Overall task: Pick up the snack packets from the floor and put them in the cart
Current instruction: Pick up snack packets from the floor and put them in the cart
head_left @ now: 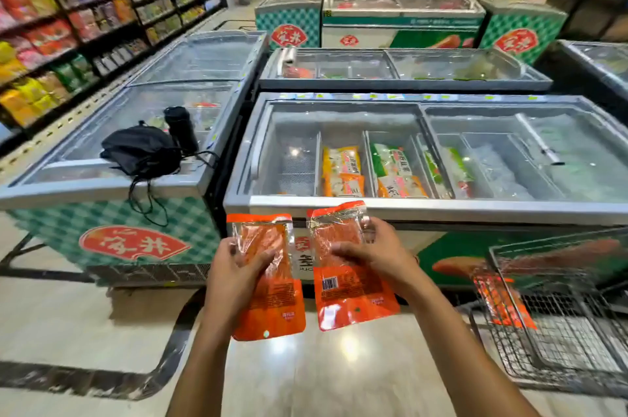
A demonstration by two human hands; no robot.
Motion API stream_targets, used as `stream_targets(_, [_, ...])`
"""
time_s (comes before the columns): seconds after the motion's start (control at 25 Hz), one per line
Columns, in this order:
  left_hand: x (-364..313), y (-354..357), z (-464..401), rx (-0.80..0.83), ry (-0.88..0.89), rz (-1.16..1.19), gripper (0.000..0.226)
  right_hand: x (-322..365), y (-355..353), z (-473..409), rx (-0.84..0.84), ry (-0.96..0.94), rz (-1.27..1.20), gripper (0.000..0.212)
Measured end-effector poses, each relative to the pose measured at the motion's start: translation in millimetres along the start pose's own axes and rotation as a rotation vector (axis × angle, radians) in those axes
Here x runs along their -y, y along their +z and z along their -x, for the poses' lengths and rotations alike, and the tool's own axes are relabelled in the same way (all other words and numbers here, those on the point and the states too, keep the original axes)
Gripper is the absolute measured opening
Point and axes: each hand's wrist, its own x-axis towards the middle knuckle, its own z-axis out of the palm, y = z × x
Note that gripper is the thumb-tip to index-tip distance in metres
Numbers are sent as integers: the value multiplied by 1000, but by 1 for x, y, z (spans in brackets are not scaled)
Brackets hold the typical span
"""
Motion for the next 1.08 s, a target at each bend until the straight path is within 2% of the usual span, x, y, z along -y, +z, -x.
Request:
stream_targets(0.16, [-18, 115, -32, 204, 40, -20, 50, -19, -104, 2, -213, 48, -67, 51])
stream_targets(0.32, [-29, 239, -57, 417, 79, -18, 37, -42, -200, 5, -438, 82, -126, 45])
stream_targets(0.44, [-32, 321, -56, 552, 113, -31, 36, -59, -258, 12, -556, 98, -189, 36])
stream_targets(0.56, [-32, 400, -40, 683, 115, -51, 37, -85, -318, 28, -665, 129, -235, 37])
stream_targets(0.68, [-29, 473, -15, 732, 95, -119, 38, -115, -383, 47, -728, 175, -247, 52])
stream_targets(0.8, [-15, 541, 7, 742, 44, -173, 44, -143, -450, 64, -782, 207, -233, 52])
stream_targets(0.88, [-3, 583, 29, 703, 30, -185, 40, -161, -501, 74, -773, 221, -244, 49])
stream_targets(1.0, [4, 635, 58, 643, -4, -199, 33, -185, -566, 84, -705, 270, -223, 75])
stream_targets(1.08, [5, 657, 71, 637, -22, -198, 32, -192, -596, 86, -696, 274, -204, 76])
